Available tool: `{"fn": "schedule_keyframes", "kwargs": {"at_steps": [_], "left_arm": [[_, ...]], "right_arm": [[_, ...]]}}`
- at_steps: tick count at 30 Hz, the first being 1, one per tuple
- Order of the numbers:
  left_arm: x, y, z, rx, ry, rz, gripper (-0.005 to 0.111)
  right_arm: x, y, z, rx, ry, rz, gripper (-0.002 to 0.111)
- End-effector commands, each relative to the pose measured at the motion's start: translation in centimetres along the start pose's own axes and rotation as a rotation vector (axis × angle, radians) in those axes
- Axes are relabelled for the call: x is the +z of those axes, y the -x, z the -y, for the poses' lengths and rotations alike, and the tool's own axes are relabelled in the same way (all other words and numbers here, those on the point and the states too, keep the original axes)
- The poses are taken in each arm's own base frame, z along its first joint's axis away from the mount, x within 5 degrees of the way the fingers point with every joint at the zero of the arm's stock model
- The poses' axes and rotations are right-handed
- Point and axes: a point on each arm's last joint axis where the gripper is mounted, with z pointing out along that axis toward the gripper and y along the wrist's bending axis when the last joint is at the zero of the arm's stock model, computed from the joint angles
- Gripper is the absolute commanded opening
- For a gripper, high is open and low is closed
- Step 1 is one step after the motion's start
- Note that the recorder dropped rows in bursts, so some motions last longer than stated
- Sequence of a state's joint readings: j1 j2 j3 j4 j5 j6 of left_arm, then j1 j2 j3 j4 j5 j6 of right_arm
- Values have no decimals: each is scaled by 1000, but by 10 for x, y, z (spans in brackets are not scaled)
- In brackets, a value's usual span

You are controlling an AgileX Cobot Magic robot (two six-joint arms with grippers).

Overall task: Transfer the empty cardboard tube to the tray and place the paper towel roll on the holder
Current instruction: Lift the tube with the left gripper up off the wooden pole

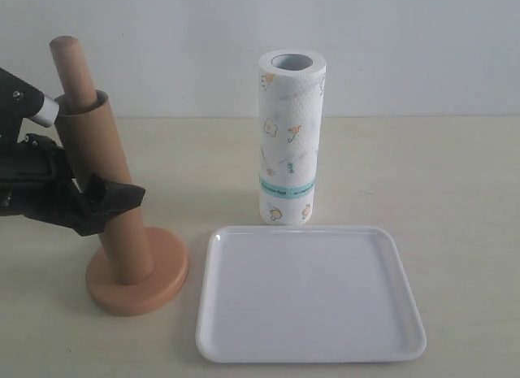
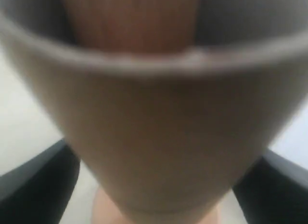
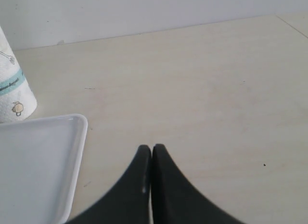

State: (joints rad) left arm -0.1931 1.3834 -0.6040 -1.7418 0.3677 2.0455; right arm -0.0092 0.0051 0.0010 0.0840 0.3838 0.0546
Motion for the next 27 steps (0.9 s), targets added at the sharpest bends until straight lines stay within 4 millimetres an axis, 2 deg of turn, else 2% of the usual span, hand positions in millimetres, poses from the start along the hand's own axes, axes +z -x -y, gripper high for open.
{"fn": "schedule_keyframes", "kwargs": {"at_steps": [1,4,6,11,17,27], "left_arm": [[8,2,-3,8,-4,-8,78],[8,5,-1,9,-28,8,76],[8,5,-2,9,-23,6,70],[8,4,-3,9,-5,-3,36],[8,4,-3,9,-6,-2,6],[6,5,-3,4,-3,2,4]], "right_arm": [[0,1,0,-5,-5,10,0],[0,1,0,-5,-5,10,0],[0,1,0,-5,-5,10,0],[0,1,0,-5,-5,10,0],[0,1,0,-5,-5,10,0],[0,1,0,-5,-5,10,0]]}}
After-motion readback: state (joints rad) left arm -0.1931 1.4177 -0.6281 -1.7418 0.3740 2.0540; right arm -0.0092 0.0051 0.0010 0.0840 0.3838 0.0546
